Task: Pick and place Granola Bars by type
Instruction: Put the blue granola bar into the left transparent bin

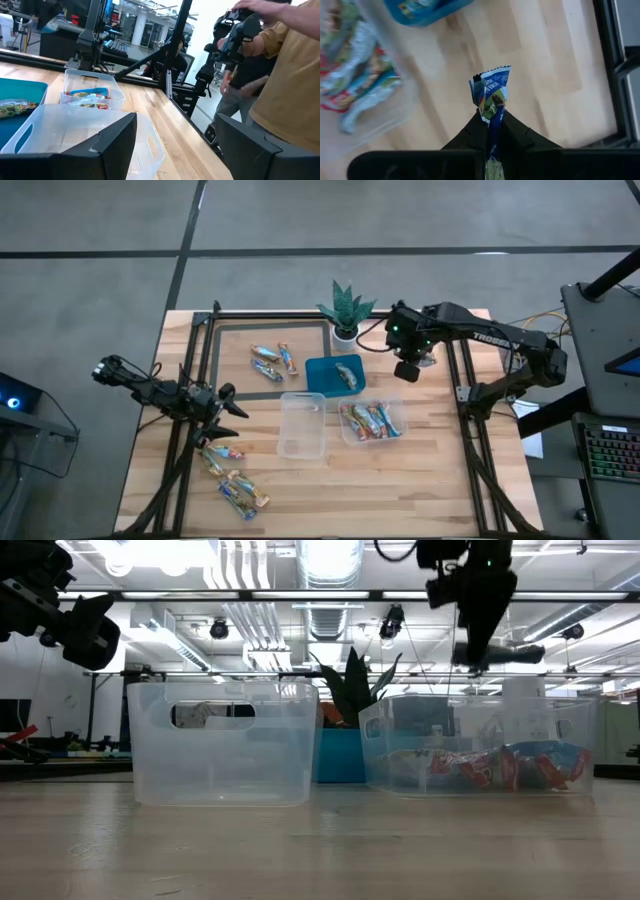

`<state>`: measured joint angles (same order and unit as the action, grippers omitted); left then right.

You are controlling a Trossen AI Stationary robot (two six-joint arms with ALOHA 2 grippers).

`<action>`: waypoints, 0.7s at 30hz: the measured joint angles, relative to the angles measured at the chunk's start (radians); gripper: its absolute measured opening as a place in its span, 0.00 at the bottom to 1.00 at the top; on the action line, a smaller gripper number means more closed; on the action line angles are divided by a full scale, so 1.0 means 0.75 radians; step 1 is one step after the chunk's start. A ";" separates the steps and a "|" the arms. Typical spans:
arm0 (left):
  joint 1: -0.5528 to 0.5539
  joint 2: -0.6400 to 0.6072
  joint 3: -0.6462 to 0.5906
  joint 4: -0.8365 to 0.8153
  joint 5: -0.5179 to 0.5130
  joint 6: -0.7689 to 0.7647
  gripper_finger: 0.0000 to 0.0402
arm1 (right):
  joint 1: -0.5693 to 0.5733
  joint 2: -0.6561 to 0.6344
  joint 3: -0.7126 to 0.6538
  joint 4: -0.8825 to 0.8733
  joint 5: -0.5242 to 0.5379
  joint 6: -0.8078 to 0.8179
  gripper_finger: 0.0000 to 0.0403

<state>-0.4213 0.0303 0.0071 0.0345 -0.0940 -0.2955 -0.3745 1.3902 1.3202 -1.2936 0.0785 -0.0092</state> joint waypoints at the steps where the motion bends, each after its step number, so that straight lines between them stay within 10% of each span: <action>1: 0.000 0.001 0.000 0.000 0.000 0.000 0.62 | 0.020 0.003 0.028 -0.033 0.000 0.038 0.04; 21: 0.000 0.000 0.000 0.000 0.000 0.000 0.62 | 0.505 0.106 0.356 -0.137 -0.145 0.683 0.04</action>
<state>-0.4213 0.0304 0.0072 0.0345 -0.0940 -0.2954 0.0045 1.4693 1.5871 -1.3966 -0.0304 0.5031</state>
